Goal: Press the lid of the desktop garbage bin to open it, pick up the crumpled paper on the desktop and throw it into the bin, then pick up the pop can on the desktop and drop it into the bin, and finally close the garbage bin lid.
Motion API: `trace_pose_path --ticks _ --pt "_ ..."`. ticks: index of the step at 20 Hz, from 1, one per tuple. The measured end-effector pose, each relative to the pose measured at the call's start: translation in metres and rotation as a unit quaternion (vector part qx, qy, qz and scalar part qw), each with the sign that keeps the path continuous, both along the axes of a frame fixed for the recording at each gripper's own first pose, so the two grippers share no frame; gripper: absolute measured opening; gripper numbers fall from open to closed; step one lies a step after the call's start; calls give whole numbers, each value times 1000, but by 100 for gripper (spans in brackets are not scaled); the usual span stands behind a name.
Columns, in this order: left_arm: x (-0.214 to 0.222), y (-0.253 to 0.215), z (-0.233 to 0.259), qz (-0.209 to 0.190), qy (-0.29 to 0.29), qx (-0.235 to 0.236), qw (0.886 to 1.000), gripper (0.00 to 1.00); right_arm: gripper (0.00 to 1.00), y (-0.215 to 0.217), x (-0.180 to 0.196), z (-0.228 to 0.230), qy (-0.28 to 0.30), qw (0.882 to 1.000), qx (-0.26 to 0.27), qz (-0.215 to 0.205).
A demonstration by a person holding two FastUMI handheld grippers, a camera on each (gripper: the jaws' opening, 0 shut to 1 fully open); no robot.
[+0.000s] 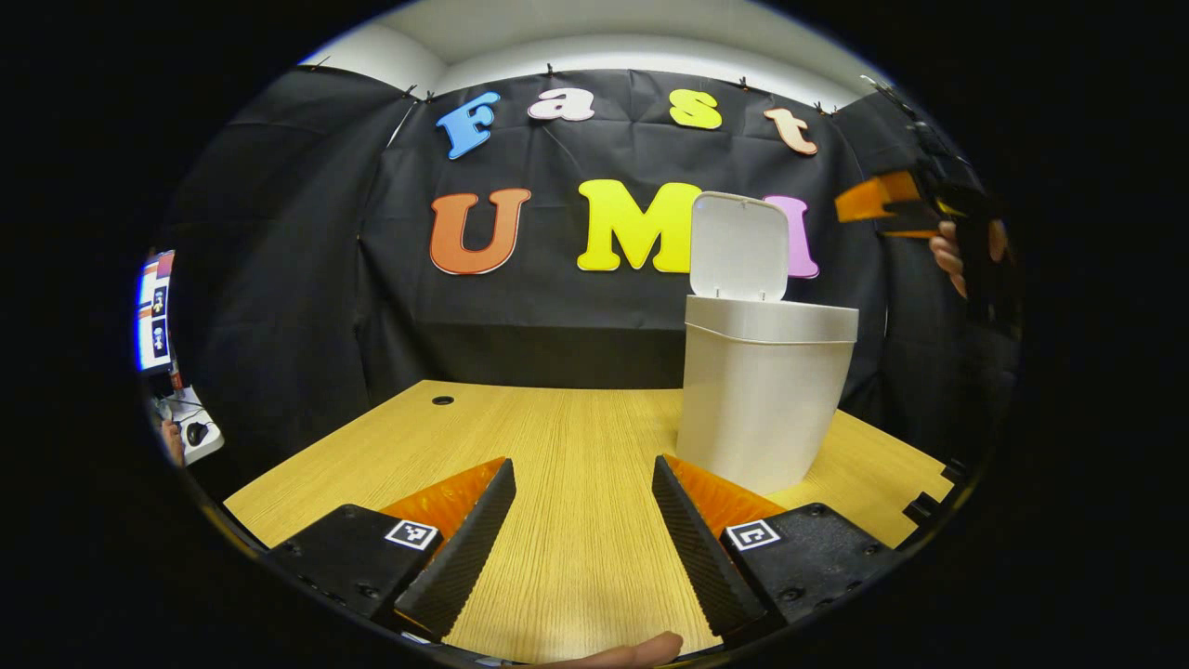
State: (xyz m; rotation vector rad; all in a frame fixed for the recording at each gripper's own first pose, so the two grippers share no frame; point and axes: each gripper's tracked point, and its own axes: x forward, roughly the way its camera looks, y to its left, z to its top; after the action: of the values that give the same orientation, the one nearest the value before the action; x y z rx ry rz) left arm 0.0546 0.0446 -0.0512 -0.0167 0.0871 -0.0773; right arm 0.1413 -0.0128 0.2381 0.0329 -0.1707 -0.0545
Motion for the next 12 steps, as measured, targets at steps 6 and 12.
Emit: trace_pose_path --ticks 6,12 --pt "-5 16 5 -1 -3 -22 1000 96 97 -2 104 67 -36 999 22 3" --pt "5 53 -8 36 13 -42 998 97 96 -6 174 110 -65 997 48 10"
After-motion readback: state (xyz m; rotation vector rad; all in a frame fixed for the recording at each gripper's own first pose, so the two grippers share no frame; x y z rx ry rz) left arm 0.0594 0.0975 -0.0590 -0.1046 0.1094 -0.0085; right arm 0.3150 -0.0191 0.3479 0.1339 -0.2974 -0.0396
